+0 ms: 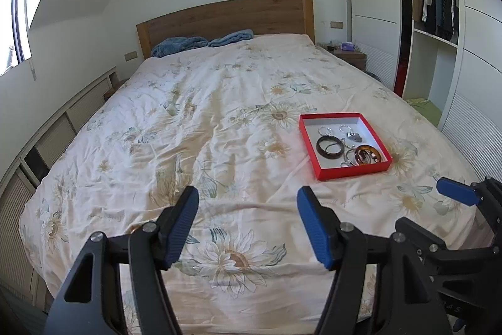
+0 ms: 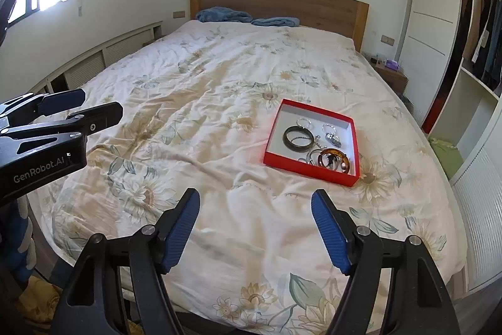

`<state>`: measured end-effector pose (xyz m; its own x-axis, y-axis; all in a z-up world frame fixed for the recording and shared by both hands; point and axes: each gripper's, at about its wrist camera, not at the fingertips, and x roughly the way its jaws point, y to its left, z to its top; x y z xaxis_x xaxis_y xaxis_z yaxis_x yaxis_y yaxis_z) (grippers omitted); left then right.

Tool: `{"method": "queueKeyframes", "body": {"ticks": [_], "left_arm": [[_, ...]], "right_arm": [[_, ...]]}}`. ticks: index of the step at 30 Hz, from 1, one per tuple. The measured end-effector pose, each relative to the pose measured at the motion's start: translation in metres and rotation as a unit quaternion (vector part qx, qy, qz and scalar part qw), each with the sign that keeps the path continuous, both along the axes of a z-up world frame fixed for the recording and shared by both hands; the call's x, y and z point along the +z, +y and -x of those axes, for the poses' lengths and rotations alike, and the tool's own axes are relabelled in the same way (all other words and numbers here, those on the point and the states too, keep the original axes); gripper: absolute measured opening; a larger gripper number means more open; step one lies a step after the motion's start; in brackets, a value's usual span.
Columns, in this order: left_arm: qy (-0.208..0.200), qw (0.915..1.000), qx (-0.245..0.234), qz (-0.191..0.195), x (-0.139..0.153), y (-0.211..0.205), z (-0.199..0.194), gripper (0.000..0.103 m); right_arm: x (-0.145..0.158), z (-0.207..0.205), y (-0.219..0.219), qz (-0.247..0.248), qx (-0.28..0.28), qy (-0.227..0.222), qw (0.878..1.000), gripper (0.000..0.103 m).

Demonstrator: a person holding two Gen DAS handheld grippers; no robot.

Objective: Organize jewelry

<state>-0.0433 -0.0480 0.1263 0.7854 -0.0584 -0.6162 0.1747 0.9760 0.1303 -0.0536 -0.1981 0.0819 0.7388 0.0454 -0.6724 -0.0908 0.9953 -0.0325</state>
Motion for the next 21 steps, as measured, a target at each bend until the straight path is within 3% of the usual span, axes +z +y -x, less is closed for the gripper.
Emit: {"method": "queueKeyframes", "body": {"ticks": [21], "left_arm": [[0.031, 0.9993, 0.006, 0.02, -0.023, 0.0, -0.019, 0.064]], "right_arm": [[-0.007, -0.009, -0.01, 0.02, -0.043, -0.005, 0.999, 0.086]]}}
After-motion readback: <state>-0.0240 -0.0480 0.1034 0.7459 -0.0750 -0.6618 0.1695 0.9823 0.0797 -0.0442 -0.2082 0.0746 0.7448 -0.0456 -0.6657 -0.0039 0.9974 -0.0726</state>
